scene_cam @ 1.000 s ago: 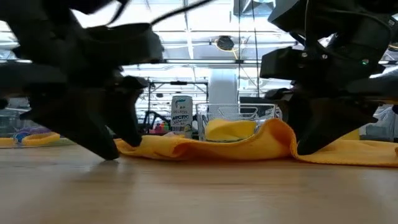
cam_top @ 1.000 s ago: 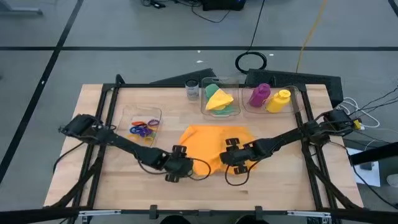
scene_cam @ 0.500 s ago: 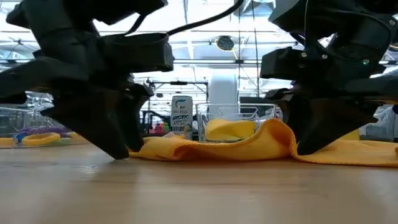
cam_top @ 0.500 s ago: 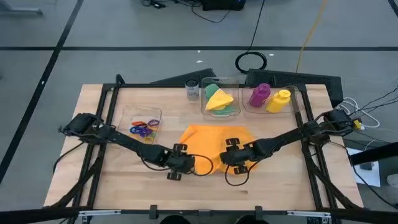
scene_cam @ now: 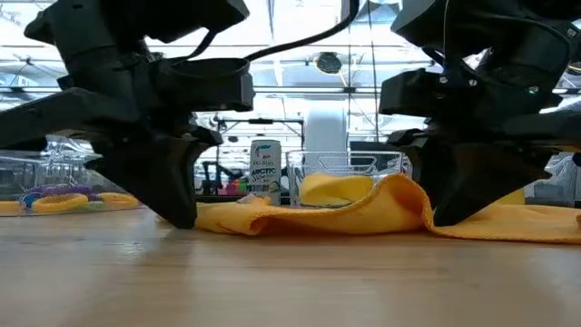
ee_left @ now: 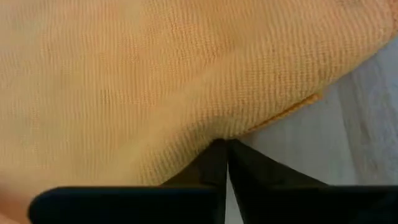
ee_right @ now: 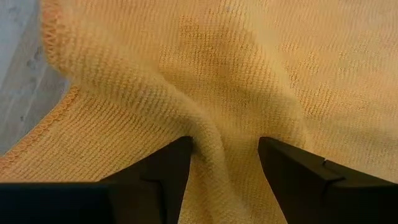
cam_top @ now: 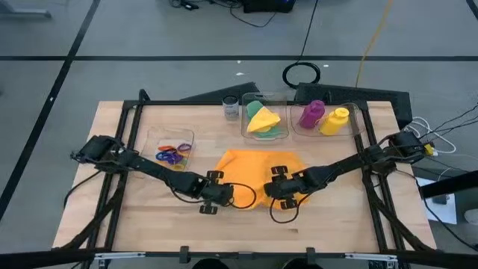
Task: Pick & Place Sports Items
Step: Fold the orange towel
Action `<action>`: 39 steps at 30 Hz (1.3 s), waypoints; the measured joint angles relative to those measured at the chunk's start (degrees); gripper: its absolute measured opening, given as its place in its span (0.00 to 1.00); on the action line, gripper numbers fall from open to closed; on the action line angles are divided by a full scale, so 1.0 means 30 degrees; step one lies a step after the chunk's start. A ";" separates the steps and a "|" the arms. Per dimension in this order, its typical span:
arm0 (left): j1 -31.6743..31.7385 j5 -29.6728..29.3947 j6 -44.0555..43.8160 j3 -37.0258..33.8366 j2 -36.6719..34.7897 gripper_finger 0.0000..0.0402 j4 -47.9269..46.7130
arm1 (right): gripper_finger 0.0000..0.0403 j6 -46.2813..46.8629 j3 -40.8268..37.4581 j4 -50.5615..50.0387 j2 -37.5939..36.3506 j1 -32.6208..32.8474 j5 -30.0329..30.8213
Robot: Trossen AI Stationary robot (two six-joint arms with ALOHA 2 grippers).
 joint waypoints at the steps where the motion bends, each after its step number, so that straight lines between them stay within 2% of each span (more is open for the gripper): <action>1: -0.0068 0.0242 -0.0230 0.0004 0.0000 0.02 -0.0174 | 0.39 0.0027 0.0000 -0.0068 0.0005 0.0000 0.0000; 8: -0.0815 0.2255 -0.1361 0.0004 -0.0072 0.01 -0.1589 | 0.39 0.0742 0.0000 -0.0930 0.0012 0.0022 -0.0087; 14: -0.1328 0.3761 -0.1819 0.0004 -0.0080 0.00 -0.1821 | 0.39 0.1027 0.0000 -0.1269 -0.0008 0.0015 -0.1439; 23: -0.1709 0.4853 -0.1892 -0.0069 -0.0599 0.00 -0.2452 | 0.39 0.1185 0.0000 -0.1284 -0.0010 0.0482 -0.1577; 31: -0.1716 0.4512 -0.3058 -0.0164 -0.1667 0.02 -0.2744 | 0.39 0.1207 0.0000 -0.1488 -0.0010 0.0801 -0.1515; 35: -0.1672 0.4423 -0.3801 -0.0157 -0.2156 0.02 -0.2154 | 0.39 0.1207 0.0000 -0.1455 -0.0010 0.0801 -0.1501; 39: -0.1672 0.5398 -0.3735 -0.0151 -0.2212 0.02 -0.1170 | 0.39 0.1207 -0.0004 -0.1424 -0.0010 0.0801 -0.1501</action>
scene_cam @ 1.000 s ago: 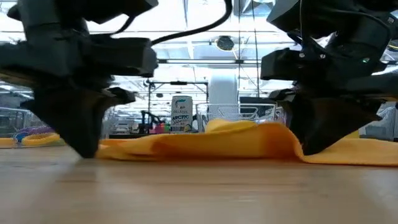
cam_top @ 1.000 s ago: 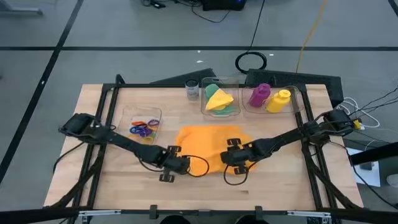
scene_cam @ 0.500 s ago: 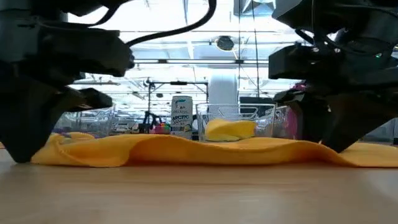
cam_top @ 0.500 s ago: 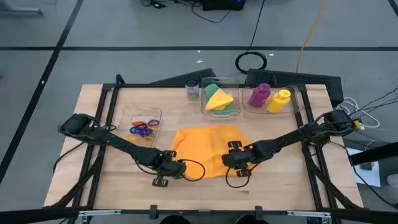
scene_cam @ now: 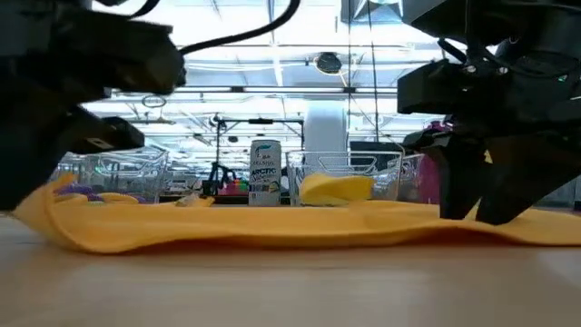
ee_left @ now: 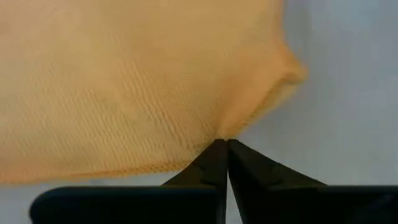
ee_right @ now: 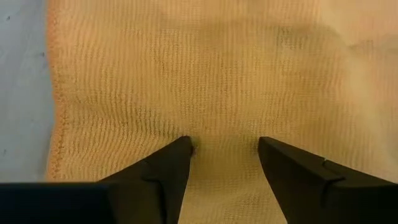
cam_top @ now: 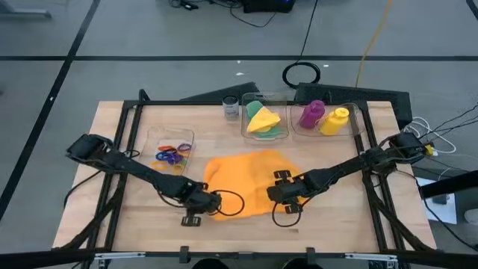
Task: Pick & Place Sports Items
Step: Fold the orange towel
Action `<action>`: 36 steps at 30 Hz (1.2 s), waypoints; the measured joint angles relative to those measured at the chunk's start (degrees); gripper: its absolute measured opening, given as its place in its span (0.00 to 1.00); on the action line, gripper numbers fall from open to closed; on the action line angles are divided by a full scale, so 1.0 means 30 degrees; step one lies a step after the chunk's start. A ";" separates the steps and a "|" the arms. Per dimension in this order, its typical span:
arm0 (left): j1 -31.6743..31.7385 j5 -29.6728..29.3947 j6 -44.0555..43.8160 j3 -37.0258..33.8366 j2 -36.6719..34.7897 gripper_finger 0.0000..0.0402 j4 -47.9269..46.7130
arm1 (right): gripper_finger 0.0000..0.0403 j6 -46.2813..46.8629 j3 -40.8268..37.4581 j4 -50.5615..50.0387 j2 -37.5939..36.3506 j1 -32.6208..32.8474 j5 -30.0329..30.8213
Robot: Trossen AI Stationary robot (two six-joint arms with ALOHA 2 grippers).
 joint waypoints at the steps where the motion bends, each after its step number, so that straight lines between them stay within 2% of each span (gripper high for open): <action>1: 0.0018 0.0331 -0.0007 0.0012 -0.0025 0.02 0.0262 | 0.39 0.0000 0.0004 0.0000 0.0000 0.0000 0.0000; 7: 0.0051 0.1875 -0.0251 0.0041 -0.0039 0.06 0.1145 | 0.39 0.0265 0.0004 0.0002 0.0000 0.0000 0.0007; 21: 0.0073 0.1932 -0.1093 0.0082 -0.0061 0.42 0.1202 | 0.39 0.0284 0.0004 0.0051 0.0000 0.0000 0.0029; 25: 0.0369 0.2881 -0.0925 0.0082 -0.0076 0.49 0.1216 | 0.39 0.0228 0.0004 0.0483 -0.0206 0.0000 0.0015; 32: 0.1153 0.2676 -0.0048 0.0096 -0.0083 0.53 0.1261 | 0.39 -0.0087 -0.0087 0.1359 -0.2191 0.0035 -0.0034; 36: 0.1591 0.1466 0.1016 0.0103 -0.0090 0.53 0.1394 | 0.39 -0.1266 -0.0059 0.4985 -0.3317 0.0020 -0.0021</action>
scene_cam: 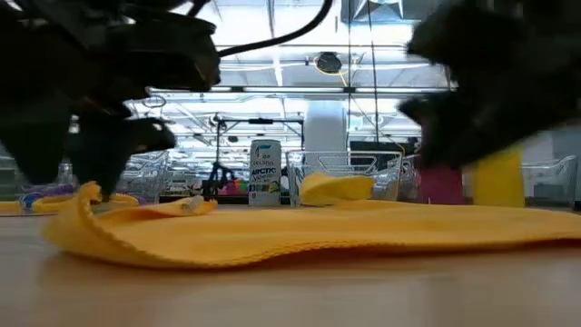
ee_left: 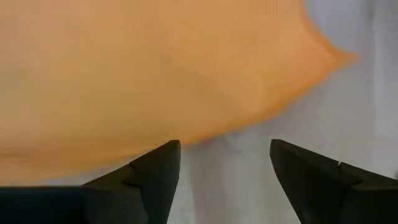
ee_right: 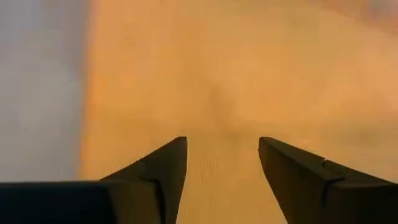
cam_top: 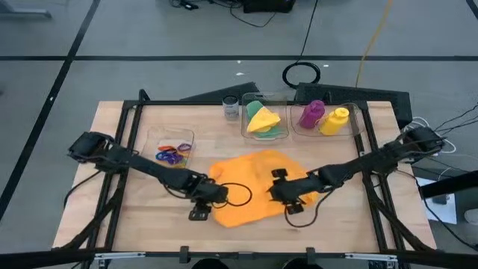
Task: Pick & Place Sports Items
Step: Fold the orange towel
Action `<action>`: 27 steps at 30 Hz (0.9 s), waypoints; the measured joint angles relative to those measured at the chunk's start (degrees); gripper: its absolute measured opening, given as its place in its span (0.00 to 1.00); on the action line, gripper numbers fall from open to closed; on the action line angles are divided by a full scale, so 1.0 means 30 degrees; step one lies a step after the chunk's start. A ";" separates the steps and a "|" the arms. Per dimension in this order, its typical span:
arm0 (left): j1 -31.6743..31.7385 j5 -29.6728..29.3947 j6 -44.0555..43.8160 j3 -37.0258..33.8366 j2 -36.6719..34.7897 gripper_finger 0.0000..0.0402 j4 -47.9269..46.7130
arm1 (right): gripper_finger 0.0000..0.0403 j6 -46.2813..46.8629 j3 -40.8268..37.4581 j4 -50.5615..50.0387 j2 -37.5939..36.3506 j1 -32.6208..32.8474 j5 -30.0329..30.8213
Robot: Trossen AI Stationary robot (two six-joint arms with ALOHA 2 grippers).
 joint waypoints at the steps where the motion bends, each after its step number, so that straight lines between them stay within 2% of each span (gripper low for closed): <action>1: 0.0097 -0.0182 0.0297 0.0000 -0.0003 0.53 0.0088 | 0.39 -0.0386 0.0019 0.0869 -0.0170 0.0045 -0.0009; 7: 0.0470 -0.1015 0.1217 0.0000 -0.0007 0.53 0.0830 | 0.39 -0.2180 0.0006 0.3092 -0.0342 0.0177 0.0032; 13: 0.0678 -0.3058 0.1929 0.0000 -0.0007 0.53 0.1514 | 0.39 -0.2450 0.0012 0.3221 -0.0120 -0.0010 0.0192; 18: 0.0705 -0.3341 0.1874 0.0007 -0.0007 0.53 0.2720 | 0.39 -0.2603 0.0012 0.3733 -0.0035 -0.0071 0.0554; 27: 0.0248 -0.4041 0.1542 0.0015 0.0408 0.53 0.2824 | 0.39 -0.4038 0.0046 0.8111 0.1864 0.0344 0.0550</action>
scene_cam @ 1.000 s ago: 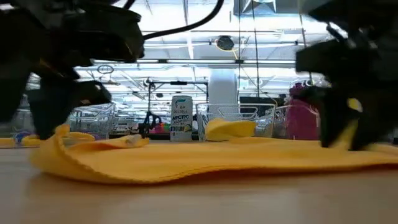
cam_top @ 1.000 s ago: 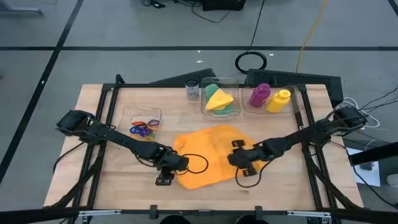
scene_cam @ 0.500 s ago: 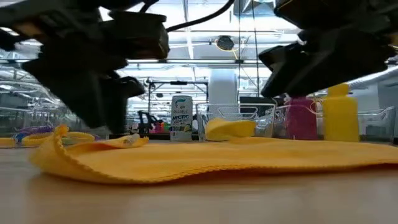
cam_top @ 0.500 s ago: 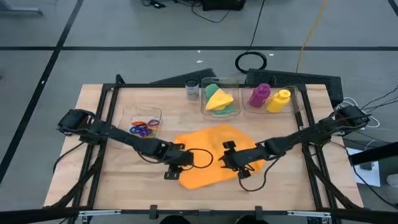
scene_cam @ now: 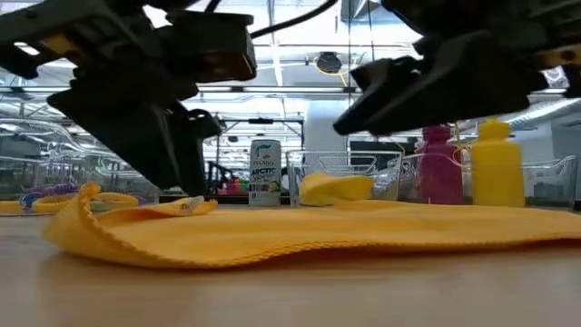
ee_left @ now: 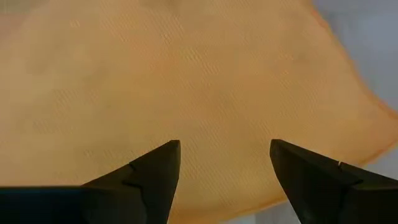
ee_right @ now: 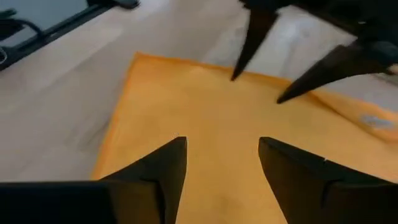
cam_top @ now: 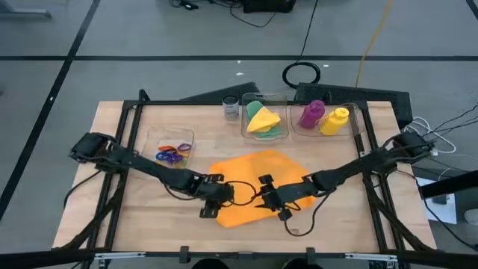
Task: Pick & Place Sports Items
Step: Fold the orange towel
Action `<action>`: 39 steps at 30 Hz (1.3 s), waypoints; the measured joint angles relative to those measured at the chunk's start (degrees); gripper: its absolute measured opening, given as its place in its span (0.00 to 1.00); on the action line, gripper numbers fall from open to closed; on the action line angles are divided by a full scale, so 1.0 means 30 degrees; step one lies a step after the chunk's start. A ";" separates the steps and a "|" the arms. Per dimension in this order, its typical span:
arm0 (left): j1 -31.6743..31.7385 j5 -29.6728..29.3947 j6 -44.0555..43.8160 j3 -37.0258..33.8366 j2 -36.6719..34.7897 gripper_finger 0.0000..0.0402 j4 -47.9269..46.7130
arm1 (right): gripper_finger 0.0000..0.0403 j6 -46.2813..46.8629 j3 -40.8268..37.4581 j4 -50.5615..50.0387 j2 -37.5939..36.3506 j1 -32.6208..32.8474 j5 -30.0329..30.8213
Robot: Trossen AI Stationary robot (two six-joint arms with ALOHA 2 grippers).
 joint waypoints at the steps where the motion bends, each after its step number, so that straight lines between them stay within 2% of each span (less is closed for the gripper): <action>1: -0.0111 -0.0356 0.0011 0.0000 0.0003 0.53 -0.0003 | 0.39 -0.0029 -0.0005 0.0272 0.0221 0.0007 -0.0019; 5: -0.0595 -0.1532 0.0217 0.0000 0.0092 0.53 -0.0043 | 0.39 0.0449 0.0002 0.1563 0.0963 -0.0080 0.0042; 12: -0.1333 -0.2380 -0.0096 0.0000 0.0791 0.53 0.0061 | 0.39 0.0398 0.0002 0.3060 0.2676 -0.0090 0.1044; 20: -0.1117 -0.2968 -0.0503 0.0000 0.0809 0.53 0.0015 | 0.39 0.0233 0.0020 0.5307 0.4122 -0.0211 0.0458; 32: -0.1537 -0.2966 -0.1767 0.0000 0.0809 0.53 0.0900 | 0.39 0.1027 0.0036 0.3614 0.4258 -0.0233 0.0461; 39: -0.1625 -0.3026 -0.1559 0.0000 0.0809 0.53 0.1100 | 0.39 0.1357 0.0092 0.1091 0.4190 -0.0051 -0.0133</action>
